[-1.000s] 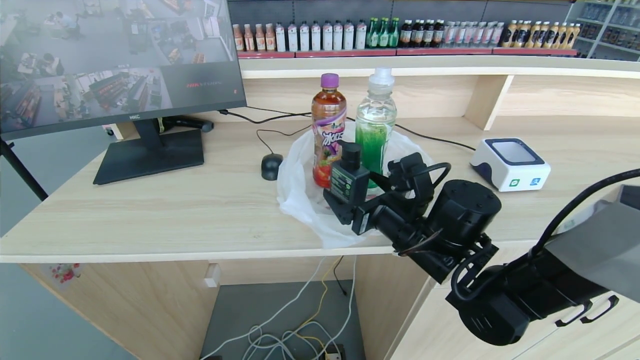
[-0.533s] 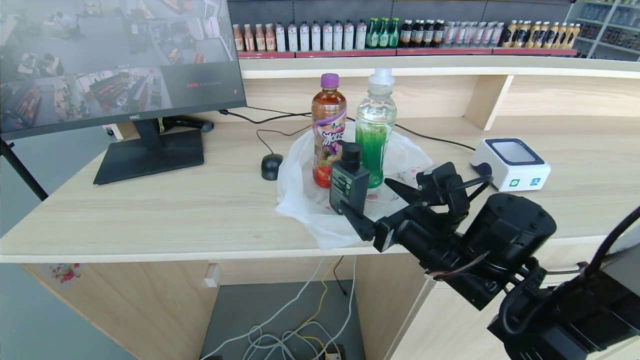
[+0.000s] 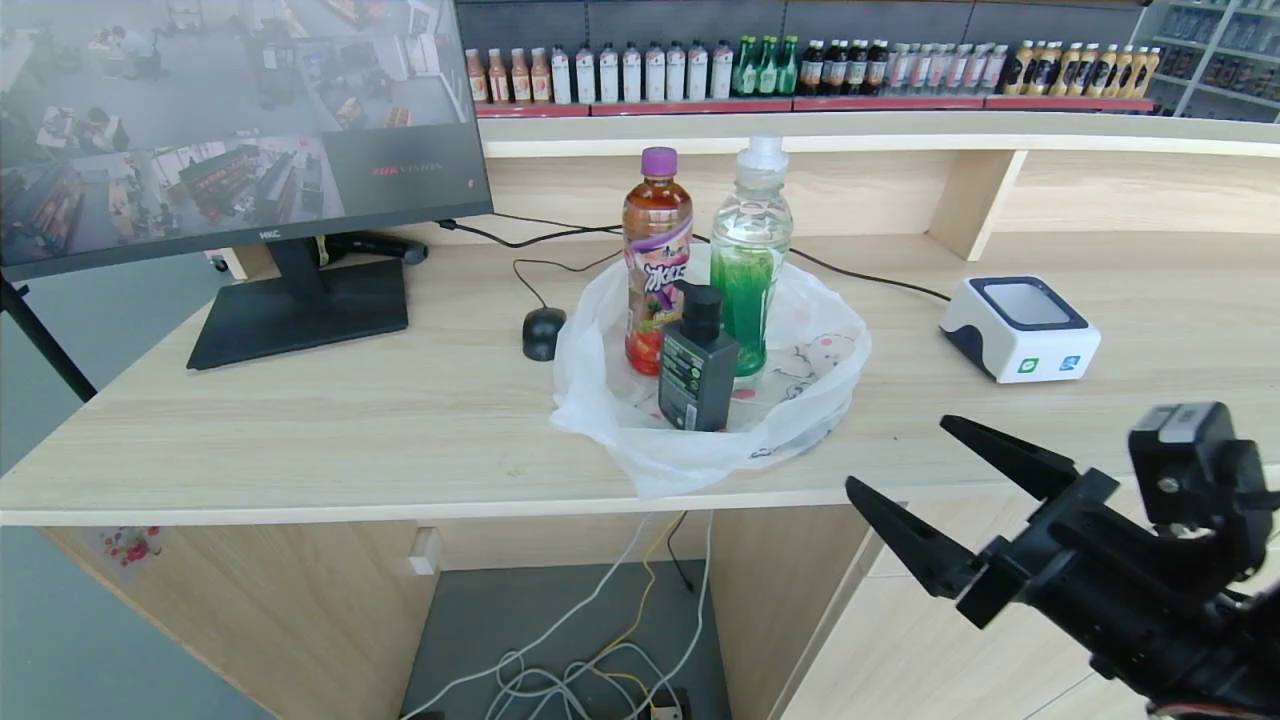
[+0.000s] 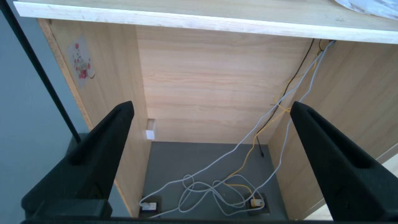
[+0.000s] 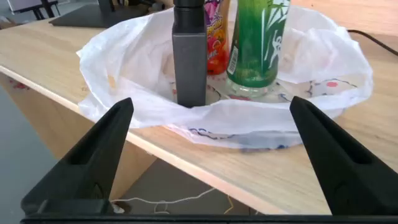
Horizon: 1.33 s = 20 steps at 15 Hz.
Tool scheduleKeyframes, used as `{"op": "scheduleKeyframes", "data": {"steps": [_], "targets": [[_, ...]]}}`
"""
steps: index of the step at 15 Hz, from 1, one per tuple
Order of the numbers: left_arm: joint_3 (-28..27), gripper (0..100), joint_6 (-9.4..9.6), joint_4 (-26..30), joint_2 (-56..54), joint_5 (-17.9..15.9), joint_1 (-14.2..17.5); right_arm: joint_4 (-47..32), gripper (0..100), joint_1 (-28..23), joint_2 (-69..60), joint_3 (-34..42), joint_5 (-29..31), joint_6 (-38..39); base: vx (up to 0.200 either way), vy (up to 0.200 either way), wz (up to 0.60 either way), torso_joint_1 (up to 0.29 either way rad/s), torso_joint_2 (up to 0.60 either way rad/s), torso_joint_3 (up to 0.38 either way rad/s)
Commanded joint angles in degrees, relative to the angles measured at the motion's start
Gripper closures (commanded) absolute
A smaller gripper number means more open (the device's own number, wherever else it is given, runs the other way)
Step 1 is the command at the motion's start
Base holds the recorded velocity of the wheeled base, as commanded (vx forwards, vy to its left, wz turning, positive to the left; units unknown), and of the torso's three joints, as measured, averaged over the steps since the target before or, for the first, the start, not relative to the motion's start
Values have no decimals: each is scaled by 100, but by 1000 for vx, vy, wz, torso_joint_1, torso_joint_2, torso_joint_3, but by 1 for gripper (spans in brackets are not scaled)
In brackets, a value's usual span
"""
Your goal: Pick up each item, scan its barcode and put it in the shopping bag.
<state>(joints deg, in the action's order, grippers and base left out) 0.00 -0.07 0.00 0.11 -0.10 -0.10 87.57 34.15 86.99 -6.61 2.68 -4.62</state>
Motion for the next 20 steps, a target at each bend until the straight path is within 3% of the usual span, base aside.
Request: {"op": "scheduleKeyframes", "data": {"steps": [1,2,7,13,17,19,20], "targets": [[0,0,-1,0,-2,1,1,-416,0,-418,-1325,661,119,31,0,0,0,0,0,0],[0,0,-1,0,-2,1,1,-627,0,-426,-1536,661,171,40,0,0,0,0,0,0],[0,0,-1,0,-2,1,1,-4617,0,-453,-4595,617,198,84,0,0,0,0,0,0],[0,0,-1,0,-2,1,1,-8563,0,-444,-7609,511,136,-232,0,0,0,0,0,0],[0,0,-1,0,-2,1,1,-8853,0,-365,-7838,494,-66,-294,0,0,0,0,0,0],[0,0,-1,0,-2,1,1,-8862,0,-75,-7829,494,-180,-338,0,0,0,0,0,0],[0,0,-1,0,-2,1,1,-8862,0,-215,-7688,494,-154,-180,0,0,0,0,0,0]]}}
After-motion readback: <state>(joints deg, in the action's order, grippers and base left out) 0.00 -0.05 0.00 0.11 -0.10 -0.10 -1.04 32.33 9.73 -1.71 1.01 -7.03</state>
